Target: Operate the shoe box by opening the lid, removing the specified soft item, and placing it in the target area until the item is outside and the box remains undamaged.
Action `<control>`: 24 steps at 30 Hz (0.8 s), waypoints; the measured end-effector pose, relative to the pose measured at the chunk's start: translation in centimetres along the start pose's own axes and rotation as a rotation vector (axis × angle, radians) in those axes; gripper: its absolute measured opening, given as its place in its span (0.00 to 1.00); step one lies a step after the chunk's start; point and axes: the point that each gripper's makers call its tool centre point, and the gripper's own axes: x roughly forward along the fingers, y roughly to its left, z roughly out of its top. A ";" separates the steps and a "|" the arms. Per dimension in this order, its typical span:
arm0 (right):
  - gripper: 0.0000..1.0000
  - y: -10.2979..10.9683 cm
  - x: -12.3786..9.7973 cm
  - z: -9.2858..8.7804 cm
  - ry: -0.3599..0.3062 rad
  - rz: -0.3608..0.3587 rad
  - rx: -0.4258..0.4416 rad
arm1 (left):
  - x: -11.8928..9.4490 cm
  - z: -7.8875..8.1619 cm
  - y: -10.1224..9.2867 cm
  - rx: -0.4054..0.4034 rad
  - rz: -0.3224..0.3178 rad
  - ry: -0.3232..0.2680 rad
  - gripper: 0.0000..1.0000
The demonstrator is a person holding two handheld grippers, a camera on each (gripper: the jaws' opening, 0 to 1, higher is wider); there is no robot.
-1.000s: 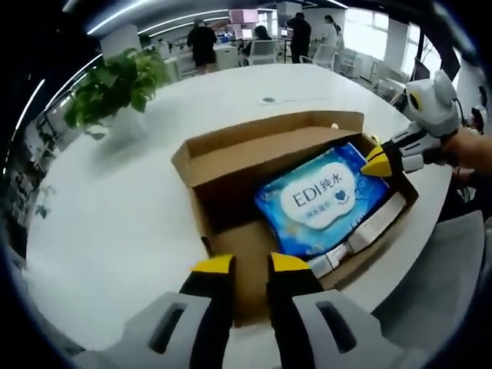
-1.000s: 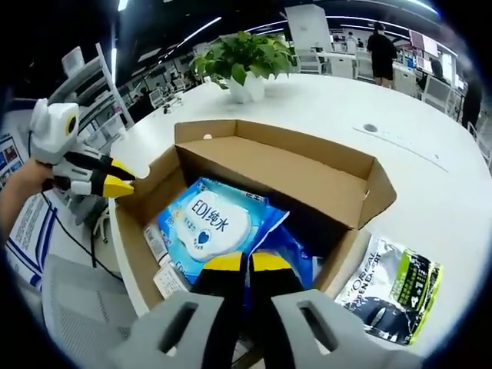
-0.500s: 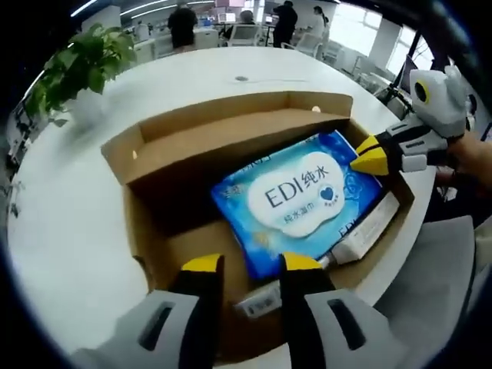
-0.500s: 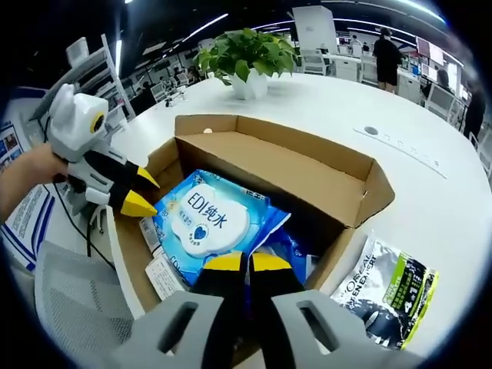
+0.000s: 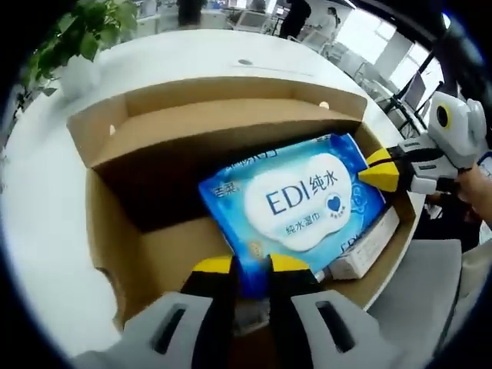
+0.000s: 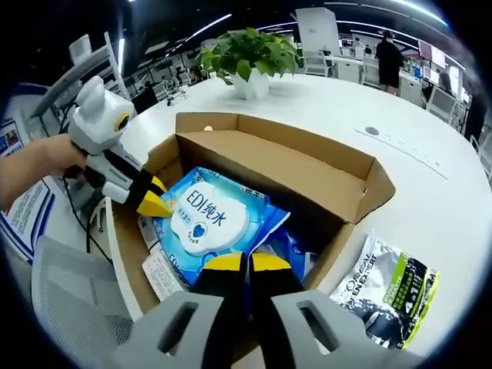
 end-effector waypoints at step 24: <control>0.00 0.4 -0.9 0.9 -0.042 0.005 0.035 | -2.0 0.5 -0.5 0.007 0.020 -0.053 0.00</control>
